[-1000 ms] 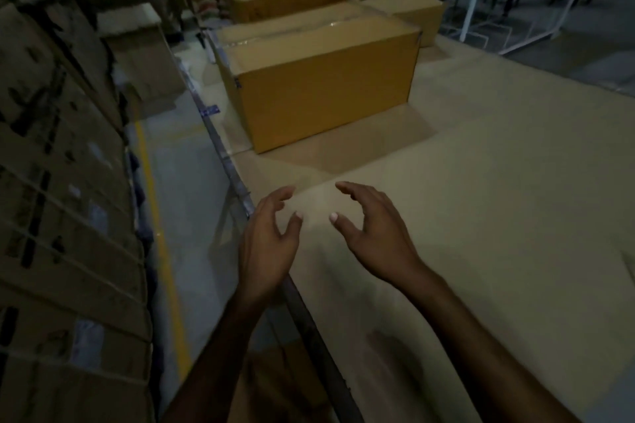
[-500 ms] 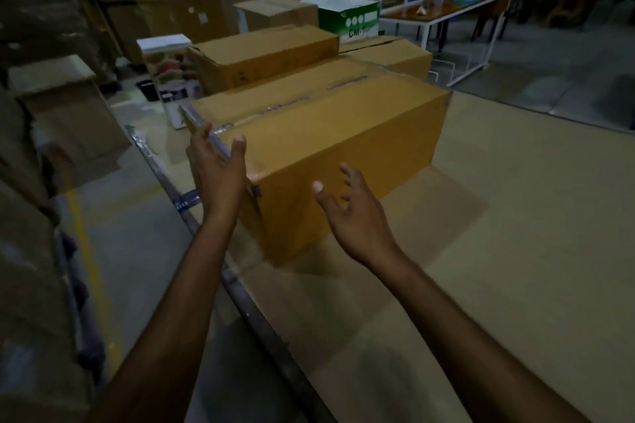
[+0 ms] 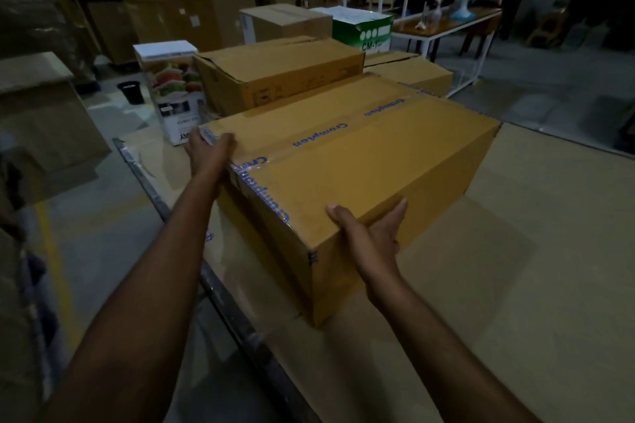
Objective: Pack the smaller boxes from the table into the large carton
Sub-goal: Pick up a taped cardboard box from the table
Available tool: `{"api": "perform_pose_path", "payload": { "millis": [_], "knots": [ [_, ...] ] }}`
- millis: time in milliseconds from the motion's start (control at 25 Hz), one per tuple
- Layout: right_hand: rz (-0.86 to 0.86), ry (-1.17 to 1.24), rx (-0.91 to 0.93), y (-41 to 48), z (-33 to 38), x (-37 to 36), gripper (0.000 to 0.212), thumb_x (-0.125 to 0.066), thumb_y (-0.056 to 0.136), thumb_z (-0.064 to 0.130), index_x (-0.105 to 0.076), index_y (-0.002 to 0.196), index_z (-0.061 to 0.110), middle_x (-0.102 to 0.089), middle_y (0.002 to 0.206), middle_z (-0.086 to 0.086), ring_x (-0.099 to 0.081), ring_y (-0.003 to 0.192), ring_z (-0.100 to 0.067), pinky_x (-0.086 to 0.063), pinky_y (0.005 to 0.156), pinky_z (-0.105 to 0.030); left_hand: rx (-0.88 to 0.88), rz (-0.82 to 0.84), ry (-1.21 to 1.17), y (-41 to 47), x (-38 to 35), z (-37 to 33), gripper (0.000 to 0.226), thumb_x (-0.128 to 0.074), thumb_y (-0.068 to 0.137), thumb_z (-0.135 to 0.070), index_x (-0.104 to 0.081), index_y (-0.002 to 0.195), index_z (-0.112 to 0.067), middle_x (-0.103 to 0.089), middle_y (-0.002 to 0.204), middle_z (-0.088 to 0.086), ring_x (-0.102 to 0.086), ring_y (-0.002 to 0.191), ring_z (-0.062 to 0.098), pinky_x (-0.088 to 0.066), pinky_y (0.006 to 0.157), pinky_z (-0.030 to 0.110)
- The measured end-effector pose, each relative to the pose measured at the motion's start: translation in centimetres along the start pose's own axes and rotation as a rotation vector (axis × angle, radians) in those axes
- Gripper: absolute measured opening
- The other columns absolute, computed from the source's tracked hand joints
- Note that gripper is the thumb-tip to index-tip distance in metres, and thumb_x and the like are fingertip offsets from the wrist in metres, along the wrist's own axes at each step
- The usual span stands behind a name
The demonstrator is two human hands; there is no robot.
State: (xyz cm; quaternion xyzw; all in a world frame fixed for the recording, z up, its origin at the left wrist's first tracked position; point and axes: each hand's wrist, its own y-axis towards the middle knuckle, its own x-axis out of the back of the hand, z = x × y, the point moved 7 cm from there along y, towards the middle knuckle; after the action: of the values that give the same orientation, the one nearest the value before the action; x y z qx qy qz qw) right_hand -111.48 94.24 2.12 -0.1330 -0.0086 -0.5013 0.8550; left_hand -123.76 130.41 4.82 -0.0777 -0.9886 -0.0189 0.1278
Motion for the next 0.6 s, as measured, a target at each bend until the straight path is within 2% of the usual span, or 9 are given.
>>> {"api": "perform_pose_path", "payload": {
  "millis": [80,120,200,280,320,400,480,520,600],
  "knots": [
    [-0.004,0.023,0.029,0.8,-0.4,-0.6,0.14,-0.075,0.055,0.07,0.005,0.162,0.029,-0.011,0.17,0.003,-0.015,0.154,-0.031,-0.021,0.123,-0.049,0.031,0.025,-0.116,2.1,-0.2,0.8,0.108,-0.071,0.056,-0.054,-0.034,0.153,-0.021,-0.041,0.151,0.01,-0.051,0.129,0.029,-0.046,0.109,0.045],
    [-0.013,0.039,0.051,1.3,-0.4,-0.6,0.141,-0.074,0.05,0.071,0.0,0.162,0.028,-0.017,0.168,0.002,-0.022,0.153,-0.029,-0.025,0.122,-0.05,0.02,0.045,-0.176,2.2,-0.5,0.7,0.105,-0.072,0.06,-0.049,-0.032,0.153,-0.022,-0.042,0.148,0.009,-0.054,0.125,0.028,-0.049,0.105,0.044],
    [-0.028,0.063,0.065,1.9,-0.1,-0.3,0.141,-0.074,0.045,0.069,-0.005,0.161,0.027,-0.025,0.165,0.003,-0.031,0.149,-0.024,-0.03,0.12,-0.049,0.054,0.102,-0.321,1.7,-1.3,0.8,0.099,-0.074,0.071,-0.034,-0.023,0.155,-0.024,-0.043,0.145,0.009,-0.058,0.115,0.028,-0.054,0.093,0.04],
    [-0.015,0.082,0.065,1.8,0.3,0.0,0.141,-0.071,0.044,0.066,-0.004,0.162,0.026,-0.025,0.165,0.003,-0.031,0.148,-0.022,-0.029,0.121,-0.047,0.122,0.1,-0.387,2.7,-1.4,2.5,0.096,-0.072,0.069,-0.036,-0.03,0.153,-0.02,-0.049,0.144,0.015,-0.061,0.109,0.03,-0.054,0.087,0.04],
    [-0.03,0.089,0.076,1.6,0.5,0.5,0.14,-0.07,0.044,0.064,-0.006,0.162,0.024,-0.027,0.164,0.001,-0.032,0.148,-0.023,-0.029,0.121,-0.048,0.129,0.067,-0.371,3.7,-1.0,3.2,0.089,-0.068,0.065,-0.046,-0.044,0.146,-0.018,-0.055,0.141,0.017,-0.062,0.111,0.031,-0.053,0.091,0.041],
    [-0.118,0.114,0.097,1.4,0.8,3.4,0.13,-0.068,0.046,0.058,-0.018,0.159,0.017,-0.038,0.158,-0.004,-0.041,0.143,-0.025,-0.034,0.119,-0.047,0.164,-0.05,-0.261,3.0,1.1,3.3,0.062,-0.058,0.064,-0.065,-0.071,0.111,-0.027,-0.067,0.124,0.01,-0.063,0.113,0.031,-0.05,0.099,0.045],
    [-0.246,0.093,0.089,1.4,1.0,8.9,0.108,-0.074,0.051,0.05,-0.04,0.147,0.017,-0.058,0.141,-0.003,-0.059,0.122,-0.025,-0.048,0.107,-0.046,0.173,-0.085,-0.236,-2.2,3.0,1.9,0.039,-0.056,0.078,-0.064,-0.07,0.09,-0.03,-0.071,0.101,0.002,-0.063,0.094,0.023,-0.05,0.083,0.036],
    [-0.281,0.061,0.059,1.4,0.9,12.0,0.095,-0.078,0.054,0.047,-0.049,0.14,0.018,-0.065,0.131,-0.003,-0.065,0.111,-0.025,-0.054,0.096,-0.045,0.185,0.003,-0.236,-4.6,2.8,1.7,0.035,-0.056,0.085,-0.06,-0.067,0.085,-0.027,-0.067,0.088,0.0,-0.06,0.083,0.019,-0.048,0.073,0.033],
    [-0.205,-0.003,-0.051,1.3,0.0,17.5,0.078,-0.083,0.067,0.047,-0.058,0.134,0.017,-0.071,0.121,-0.007,-0.07,0.1,-0.028,-0.056,0.08,-0.039,0.214,0.338,-0.112,-8.0,0.8,1.6,0.042,-0.056,0.088,-0.062,-0.063,0.081,-0.021,-0.062,0.075,-0.001,-0.057,0.073,0.016,-0.046,0.07,0.032]
  ]
}}
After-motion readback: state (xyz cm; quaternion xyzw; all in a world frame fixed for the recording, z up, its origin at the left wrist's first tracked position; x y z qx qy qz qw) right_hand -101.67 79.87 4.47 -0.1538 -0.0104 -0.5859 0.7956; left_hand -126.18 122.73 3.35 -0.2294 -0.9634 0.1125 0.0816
